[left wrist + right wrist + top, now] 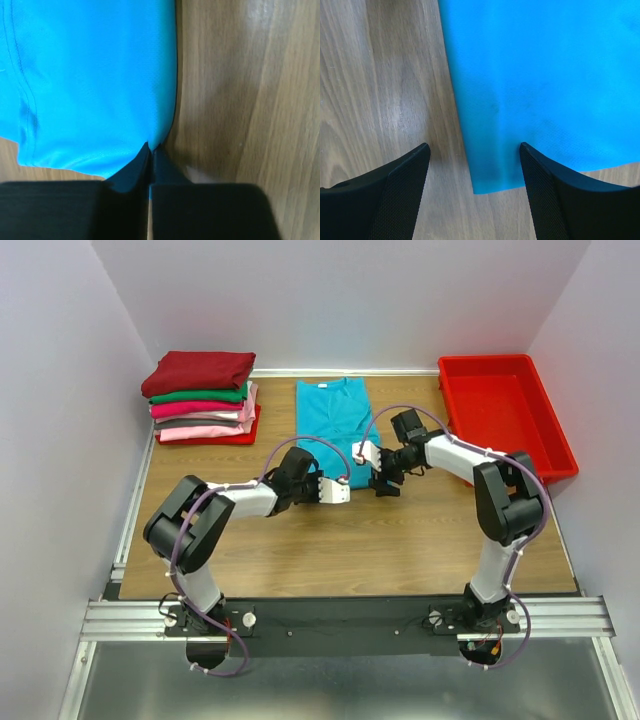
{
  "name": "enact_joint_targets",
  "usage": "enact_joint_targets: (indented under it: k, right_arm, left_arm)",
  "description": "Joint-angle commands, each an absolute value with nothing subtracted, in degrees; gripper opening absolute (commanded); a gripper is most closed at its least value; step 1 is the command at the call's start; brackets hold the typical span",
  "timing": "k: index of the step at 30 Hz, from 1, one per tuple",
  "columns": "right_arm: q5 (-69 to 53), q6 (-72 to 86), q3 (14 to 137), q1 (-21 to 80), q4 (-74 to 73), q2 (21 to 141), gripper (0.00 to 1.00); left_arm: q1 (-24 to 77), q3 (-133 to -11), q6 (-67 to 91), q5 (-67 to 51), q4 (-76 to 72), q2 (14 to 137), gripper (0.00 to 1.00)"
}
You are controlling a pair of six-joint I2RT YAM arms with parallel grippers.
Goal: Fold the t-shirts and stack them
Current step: Fold the tshirt
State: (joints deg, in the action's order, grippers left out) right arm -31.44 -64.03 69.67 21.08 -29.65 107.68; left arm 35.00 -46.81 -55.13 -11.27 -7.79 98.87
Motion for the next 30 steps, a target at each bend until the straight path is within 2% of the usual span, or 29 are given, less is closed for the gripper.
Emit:
enact_joint_targets:
  k: [1, 7, 11, 13, 15, 16, 22, 30]
  right_arm:
    - [-28.92, -63.63, 70.31, 21.97, -29.0, 109.95, 0.79]
    - [-25.93, -59.6, 72.59, 22.76, -28.21, 111.88, 0.69]
    - [-24.52, -56.43, 73.3, 22.85, -28.04, 112.24, 0.36]
    - [-24.35, -55.81, 71.56, 22.94, -28.21, 111.01, 0.3]
    - [-24.61, -55.37, 69.79, 22.94, -28.74, 109.16, 0.07]
    - [-25.04, -54.15, 68.31, 22.85, -29.26, 106.98, 0.0]
    - [-34.78, -63.95, 66.19, 23.03, -54.35, 99.6, 0.01]
    - [-41.39, -71.01, 58.71, 23.03, -70.92, 86.93, 0.0]
  left_arm:
    - [35.33, -46.94, -54.93, -10.11, -6.85, 99.41, 0.0]
    - [35.33, -45.88, -55.37, -10.72, -7.3, 95.37, 0.0]
    - [35.33, -45.88, -55.55, -13.26, -5.81, 92.29, 0.0]
    - [35.42, -45.53, -55.63, -15.54, -4.32, 90.1, 0.0]
    - [36.73, -45.79, -56.16, -17.22, -1.95, 88.77, 0.0]
    - [37.52, -45.79, -56.16, -18.44, -0.11, 87.38, 0.0]
    - [44.38, -46.5, -51.6, -24.16, 10.0, 83.94, 0.0]
    - [53.08, -43.25, -43.08, -30.67, 16.7, 77.17, 0.0]
